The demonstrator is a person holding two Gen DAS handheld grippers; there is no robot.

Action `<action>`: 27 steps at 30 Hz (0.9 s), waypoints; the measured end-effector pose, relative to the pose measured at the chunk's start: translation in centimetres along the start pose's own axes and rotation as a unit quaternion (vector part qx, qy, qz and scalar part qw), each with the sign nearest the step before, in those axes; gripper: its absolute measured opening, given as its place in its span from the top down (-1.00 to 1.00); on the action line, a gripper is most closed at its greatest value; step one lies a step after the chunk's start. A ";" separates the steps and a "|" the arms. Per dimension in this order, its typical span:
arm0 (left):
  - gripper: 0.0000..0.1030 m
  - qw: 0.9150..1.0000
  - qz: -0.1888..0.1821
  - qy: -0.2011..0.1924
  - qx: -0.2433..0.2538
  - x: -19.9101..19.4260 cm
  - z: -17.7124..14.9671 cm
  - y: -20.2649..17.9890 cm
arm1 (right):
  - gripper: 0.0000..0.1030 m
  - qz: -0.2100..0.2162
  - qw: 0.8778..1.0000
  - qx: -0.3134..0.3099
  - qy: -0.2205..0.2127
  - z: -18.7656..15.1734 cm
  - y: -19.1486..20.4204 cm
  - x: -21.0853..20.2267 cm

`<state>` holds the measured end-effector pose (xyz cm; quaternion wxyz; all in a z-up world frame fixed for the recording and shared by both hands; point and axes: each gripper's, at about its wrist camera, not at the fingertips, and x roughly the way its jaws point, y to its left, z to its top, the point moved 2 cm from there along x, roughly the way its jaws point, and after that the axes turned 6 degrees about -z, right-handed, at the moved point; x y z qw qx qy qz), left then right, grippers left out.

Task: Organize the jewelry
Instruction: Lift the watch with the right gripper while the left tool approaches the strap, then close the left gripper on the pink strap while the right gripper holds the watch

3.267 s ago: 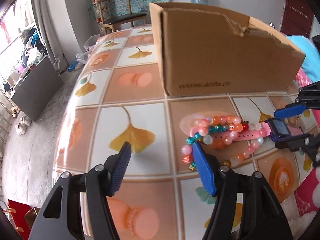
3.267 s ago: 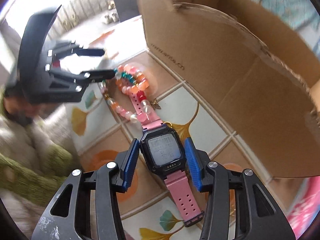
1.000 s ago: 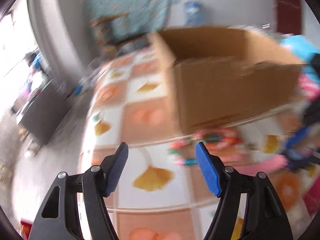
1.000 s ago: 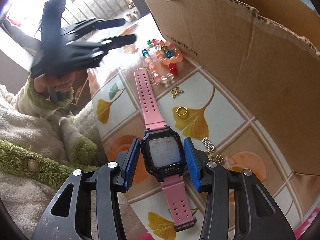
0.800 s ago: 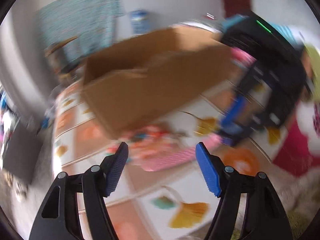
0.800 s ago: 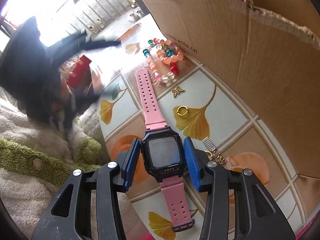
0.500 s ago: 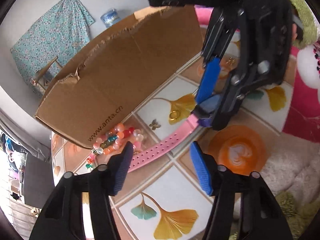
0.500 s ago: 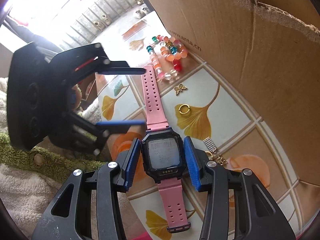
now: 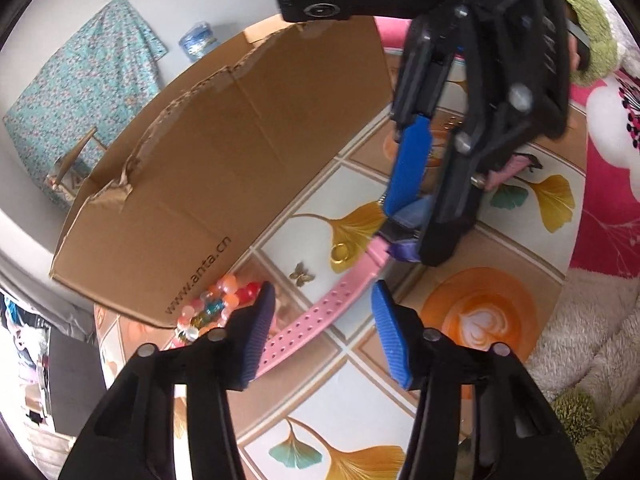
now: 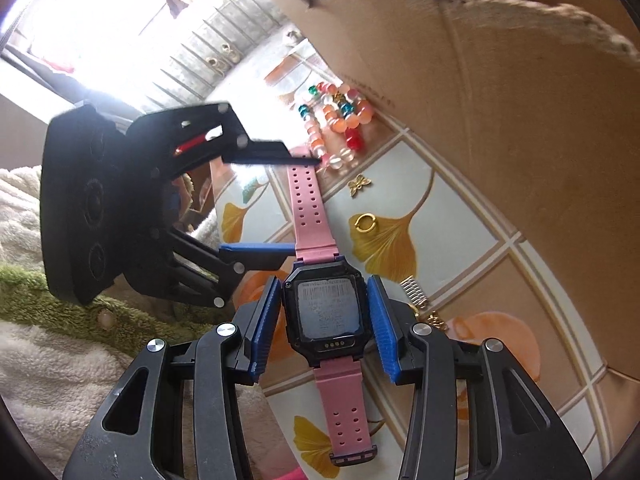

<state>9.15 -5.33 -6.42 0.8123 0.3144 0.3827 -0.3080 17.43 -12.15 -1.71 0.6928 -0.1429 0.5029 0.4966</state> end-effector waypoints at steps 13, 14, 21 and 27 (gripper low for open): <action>0.80 0.995 -0.003 0.050 -0.081 -1.5 -2.7 1.4 | 0.20 0.019 0.999 -0.028 -0.012 -0.5 2.1 -0.8; 0.87 0.993 -0.017 0.052 -0.102 -2.0 -3.0 1.6 | 0.20 0.016 0.999 -0.027 -0.012 -0.5 2.3 -0.6; 0.95 0.966 -0.096 0.052 -0.234 -3.6 -4.8 3.4 | 0.06 -0.008 0.999 0.019 -0.038 -0.4 2.5 -0.3; 0.95 0.956 -0.104 0.046 -0.269 -4.4 -6.0 4.6 | 0.05 -0.051 0.990 0.082 -0.101 -2.6 1.7 -3.1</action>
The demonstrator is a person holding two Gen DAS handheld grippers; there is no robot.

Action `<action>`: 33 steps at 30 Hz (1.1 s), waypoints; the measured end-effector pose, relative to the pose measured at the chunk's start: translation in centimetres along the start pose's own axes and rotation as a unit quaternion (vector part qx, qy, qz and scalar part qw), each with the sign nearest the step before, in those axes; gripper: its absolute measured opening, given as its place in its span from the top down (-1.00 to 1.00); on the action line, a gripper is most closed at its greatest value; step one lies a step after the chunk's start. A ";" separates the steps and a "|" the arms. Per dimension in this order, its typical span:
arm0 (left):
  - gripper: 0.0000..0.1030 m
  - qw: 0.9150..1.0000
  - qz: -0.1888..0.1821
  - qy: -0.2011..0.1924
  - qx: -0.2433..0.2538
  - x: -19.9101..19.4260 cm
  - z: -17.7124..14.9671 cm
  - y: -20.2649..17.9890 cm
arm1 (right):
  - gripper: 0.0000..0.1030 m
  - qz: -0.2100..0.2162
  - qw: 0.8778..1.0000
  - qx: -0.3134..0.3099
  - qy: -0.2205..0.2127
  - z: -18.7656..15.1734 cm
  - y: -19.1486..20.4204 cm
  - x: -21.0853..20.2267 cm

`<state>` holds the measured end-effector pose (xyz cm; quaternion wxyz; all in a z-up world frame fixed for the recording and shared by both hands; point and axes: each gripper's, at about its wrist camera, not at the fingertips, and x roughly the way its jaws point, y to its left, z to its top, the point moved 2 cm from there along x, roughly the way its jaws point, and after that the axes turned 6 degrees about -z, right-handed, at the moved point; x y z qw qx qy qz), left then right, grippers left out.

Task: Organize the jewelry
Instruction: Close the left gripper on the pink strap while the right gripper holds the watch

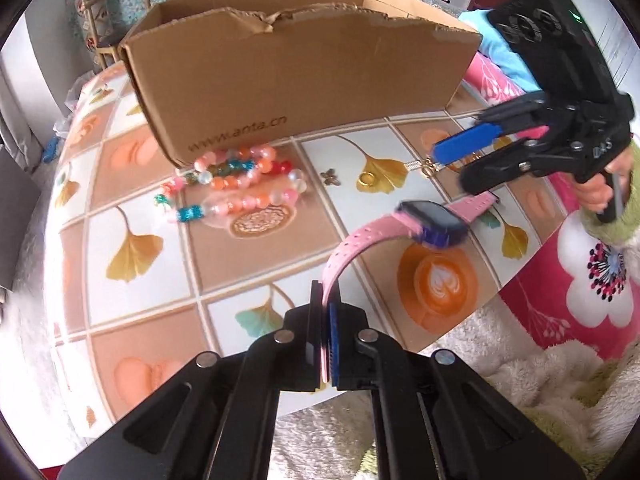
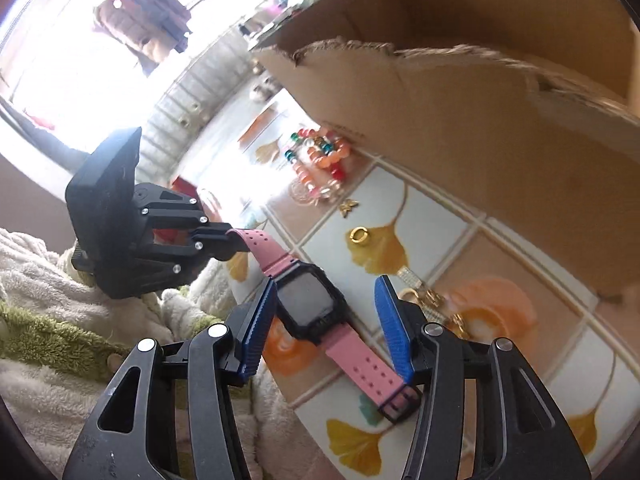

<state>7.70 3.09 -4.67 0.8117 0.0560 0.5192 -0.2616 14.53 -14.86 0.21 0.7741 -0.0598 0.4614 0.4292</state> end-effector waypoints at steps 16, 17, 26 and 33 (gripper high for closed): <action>0.94 0.999 0.040 -0.007 0.029 0.4 -0.4 0.4 | 0.04 -0.121 0.983 -0.124 0.066 -2.4 2.5 2.5; 0.94 0.999 0.039 -0.009 0.027 0.3 -0.4 0.5 | 0.04 -0.128 0.980 -0.138 0.069 -2.5 2.9 2.7; 0.94 0.999 0.033 -0.015 0.019 -0.5 -0.5 0.8 | 0.49 -0.217 0.948 -0.219 0.077 -4.0 6.2 3.5; 0.93 0.999 0.016 -0.035 0.011 -2.0 -0.5 1.1 | 0.60 -0.160 0.976 -0.124 0.086 -3.7 5.1 3.0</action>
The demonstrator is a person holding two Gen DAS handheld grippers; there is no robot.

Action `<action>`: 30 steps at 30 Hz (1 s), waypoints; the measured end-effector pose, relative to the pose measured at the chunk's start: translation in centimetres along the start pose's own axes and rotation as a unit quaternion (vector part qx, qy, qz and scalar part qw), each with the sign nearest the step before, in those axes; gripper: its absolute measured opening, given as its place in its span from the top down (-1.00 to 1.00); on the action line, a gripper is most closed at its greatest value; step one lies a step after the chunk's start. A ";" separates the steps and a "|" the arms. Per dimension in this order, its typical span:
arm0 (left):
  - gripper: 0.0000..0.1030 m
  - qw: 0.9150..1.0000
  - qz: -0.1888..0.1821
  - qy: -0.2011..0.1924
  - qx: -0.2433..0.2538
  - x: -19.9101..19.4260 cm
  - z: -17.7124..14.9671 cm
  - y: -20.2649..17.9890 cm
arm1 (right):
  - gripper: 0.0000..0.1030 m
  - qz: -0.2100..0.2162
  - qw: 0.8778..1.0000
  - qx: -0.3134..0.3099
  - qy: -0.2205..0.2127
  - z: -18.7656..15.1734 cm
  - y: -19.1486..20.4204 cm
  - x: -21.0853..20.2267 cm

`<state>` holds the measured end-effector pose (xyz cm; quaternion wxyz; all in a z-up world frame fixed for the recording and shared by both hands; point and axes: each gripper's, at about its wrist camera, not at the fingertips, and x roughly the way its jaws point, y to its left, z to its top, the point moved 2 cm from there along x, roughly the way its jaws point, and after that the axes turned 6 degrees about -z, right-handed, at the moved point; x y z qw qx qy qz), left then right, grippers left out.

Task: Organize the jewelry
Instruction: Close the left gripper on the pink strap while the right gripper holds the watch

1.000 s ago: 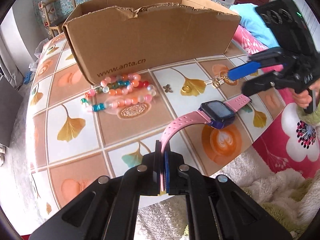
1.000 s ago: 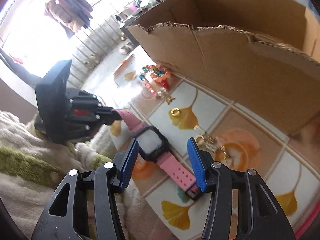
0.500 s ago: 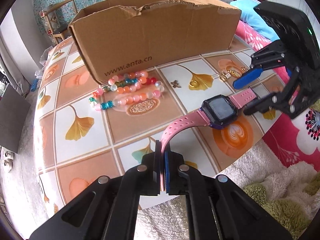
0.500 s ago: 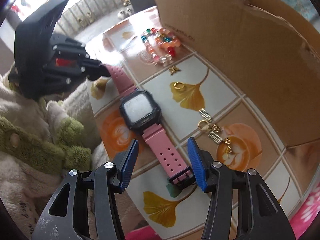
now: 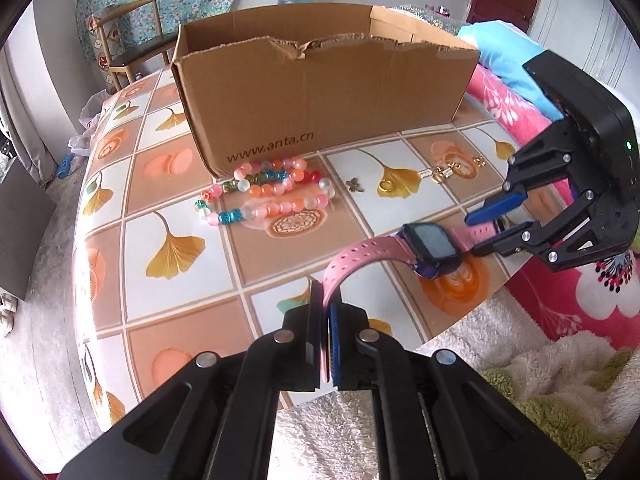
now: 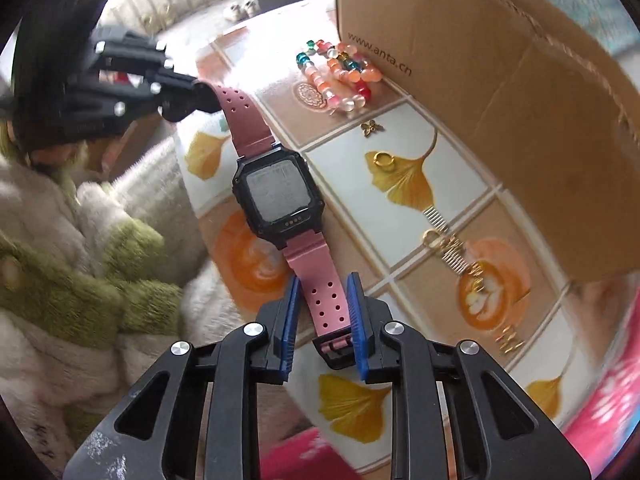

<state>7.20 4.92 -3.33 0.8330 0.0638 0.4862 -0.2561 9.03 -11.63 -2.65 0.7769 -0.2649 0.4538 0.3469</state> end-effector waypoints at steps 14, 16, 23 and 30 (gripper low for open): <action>0.93 1.000 -0.018 0.008 -0.018 0.5 -0.6 0.8 | 0.98 0.086 0.978 0.179 -0.055 -2.0 -5.1 -1.6; 0.93 1.000 -0.016 0.006 -0.018 0.5 -0.5 0.8 | 0.97 0.051 0.985 0.151 -0.060 -1.7 -4.2 -1.5; 0.93 1.000 -0.011 0.007 -0.019 0.6 -0.5 0.8 | 0.97 -0.046 0.997 0.039 -0.053 -0.7 0.0 -0.3; 0.93 1.000 -0.001 -0.002 -0.021 -0.2 -1.0 0.9 | 1.00 -0.132 0.989 -0.023 -0.068 -0.8 2.2 -0.8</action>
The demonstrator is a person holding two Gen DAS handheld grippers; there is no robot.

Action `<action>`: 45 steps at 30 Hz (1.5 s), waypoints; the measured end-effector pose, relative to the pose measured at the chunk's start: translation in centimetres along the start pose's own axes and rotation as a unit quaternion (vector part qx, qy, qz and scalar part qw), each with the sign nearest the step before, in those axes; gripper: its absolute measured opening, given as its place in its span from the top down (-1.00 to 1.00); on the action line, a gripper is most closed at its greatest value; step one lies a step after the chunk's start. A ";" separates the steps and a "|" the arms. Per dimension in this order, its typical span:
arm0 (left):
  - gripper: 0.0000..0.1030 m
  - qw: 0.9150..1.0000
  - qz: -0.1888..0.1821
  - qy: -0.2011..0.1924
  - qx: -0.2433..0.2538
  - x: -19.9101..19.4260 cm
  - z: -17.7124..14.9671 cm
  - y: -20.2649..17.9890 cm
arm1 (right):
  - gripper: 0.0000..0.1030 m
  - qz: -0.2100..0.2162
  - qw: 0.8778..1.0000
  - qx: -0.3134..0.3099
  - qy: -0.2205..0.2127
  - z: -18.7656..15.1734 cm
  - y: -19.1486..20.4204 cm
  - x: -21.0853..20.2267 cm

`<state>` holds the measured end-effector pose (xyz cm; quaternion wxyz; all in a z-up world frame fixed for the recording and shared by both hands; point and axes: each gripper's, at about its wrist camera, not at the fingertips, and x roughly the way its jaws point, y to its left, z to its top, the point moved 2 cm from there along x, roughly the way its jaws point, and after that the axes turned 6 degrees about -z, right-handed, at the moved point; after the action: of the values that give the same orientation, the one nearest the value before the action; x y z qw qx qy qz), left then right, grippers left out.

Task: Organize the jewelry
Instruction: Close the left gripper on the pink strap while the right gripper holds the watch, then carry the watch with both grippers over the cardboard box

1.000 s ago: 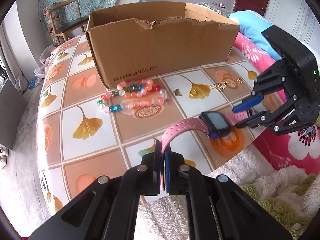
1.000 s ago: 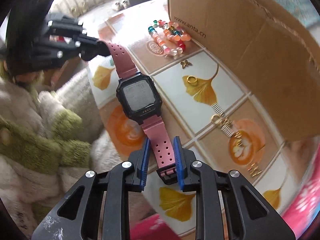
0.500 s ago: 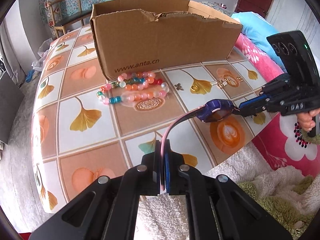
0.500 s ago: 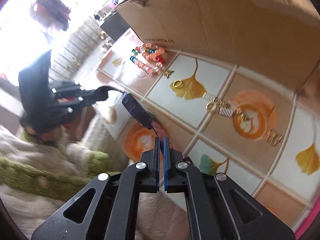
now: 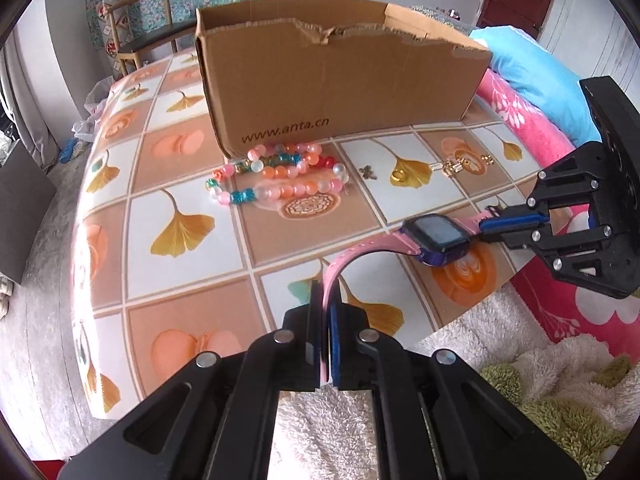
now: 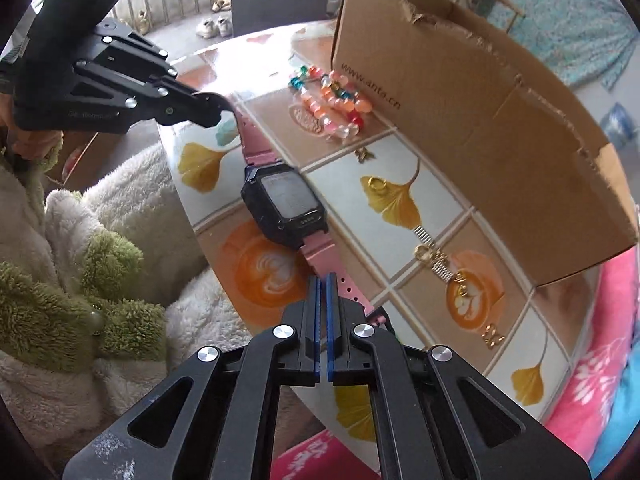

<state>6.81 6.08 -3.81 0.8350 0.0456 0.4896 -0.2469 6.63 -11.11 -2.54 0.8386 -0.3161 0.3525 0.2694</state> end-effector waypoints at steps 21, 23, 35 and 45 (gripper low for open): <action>0.93 0.999 0.017 -0.025 0.044 -2.7 1.1 -3.1 | 0.48 -0.044 0.994 -0.094 -0.041 0.4 2.4 0.5; 0.93 0.998 0.017 -0.029 0.047 -3.1 1.6 -3.4 | 0.47 -0.040 0.992 -0.114 -0.044 0.4 2.5 1.2; 0.91 0.997 0.031 -0.031 0.062 -4.6 3.7 -5.1 | 0.15 0.029 0.980 -0.157 -0.116 1.7 3.6 1.7; 0.90 0.996 0.047 -0.054 0.047 -6.8 4.6 -5.2 | 0.69 0.024 0.988 -0.045 -0.144 2.7 2.9 2.7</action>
<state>5.39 2.59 5.13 0.8676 0.0943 0.4294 -0.2323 7.47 -6.70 -4.11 0.8585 -0.3031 0.2232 0.3482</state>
